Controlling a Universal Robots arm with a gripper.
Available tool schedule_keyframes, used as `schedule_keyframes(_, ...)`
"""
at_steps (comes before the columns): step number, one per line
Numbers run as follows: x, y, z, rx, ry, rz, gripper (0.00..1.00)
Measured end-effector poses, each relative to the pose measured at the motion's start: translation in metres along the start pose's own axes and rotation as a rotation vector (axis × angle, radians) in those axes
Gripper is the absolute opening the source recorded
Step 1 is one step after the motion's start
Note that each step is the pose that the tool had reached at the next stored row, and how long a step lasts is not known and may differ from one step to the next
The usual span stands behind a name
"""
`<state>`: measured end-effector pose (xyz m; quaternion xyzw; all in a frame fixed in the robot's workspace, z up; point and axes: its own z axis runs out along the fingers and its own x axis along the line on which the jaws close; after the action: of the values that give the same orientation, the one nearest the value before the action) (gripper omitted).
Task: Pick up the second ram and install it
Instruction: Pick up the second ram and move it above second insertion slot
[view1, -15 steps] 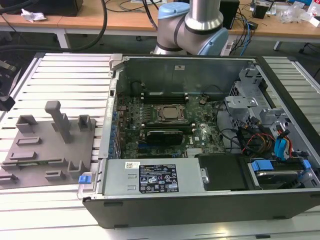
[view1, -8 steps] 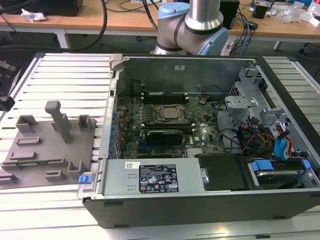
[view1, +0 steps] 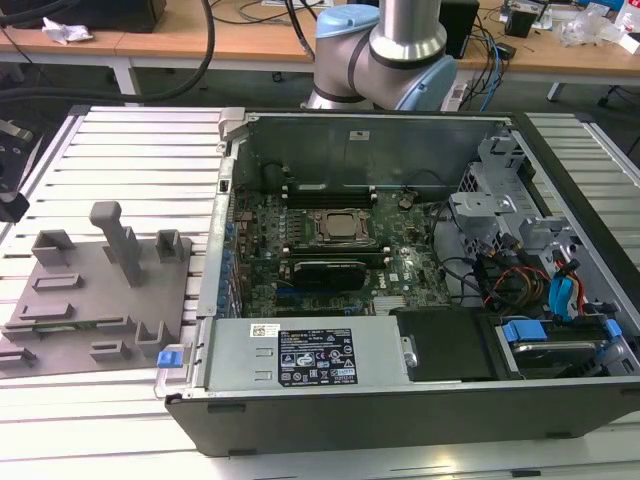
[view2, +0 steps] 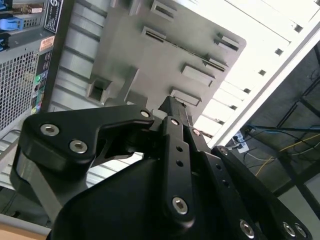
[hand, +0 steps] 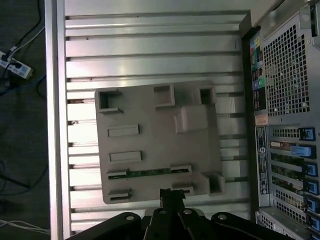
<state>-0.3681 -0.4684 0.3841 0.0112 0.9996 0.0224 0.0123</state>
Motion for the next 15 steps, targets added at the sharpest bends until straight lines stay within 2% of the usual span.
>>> schedule_keyframes(1,0.0000,0.0000,0.0000,-0.0004,0.0007,-0.016,0.11)
schedule_keyframes(4,0.0000,0.0000,0.0000,-0.0030,0.0053,-0.120,0.11)
schedule_keyframes(7,0.0000,0.0000,0.0000,-0.0068,0.0128,-0.282,0.11)
schedule_keyframes(11,0.0000,0.0000,0.0000,-0.0085,0.0158,-0.350,0.11)
schedule_keyframes(14,0.0000,0.0000,0.0000,-0.0103,0.0192,-0.426,0.11)
schedule_keyframes(15,0.0000,0.0000,0.0000,-0.0113,0.0210,-0.465,0.11)
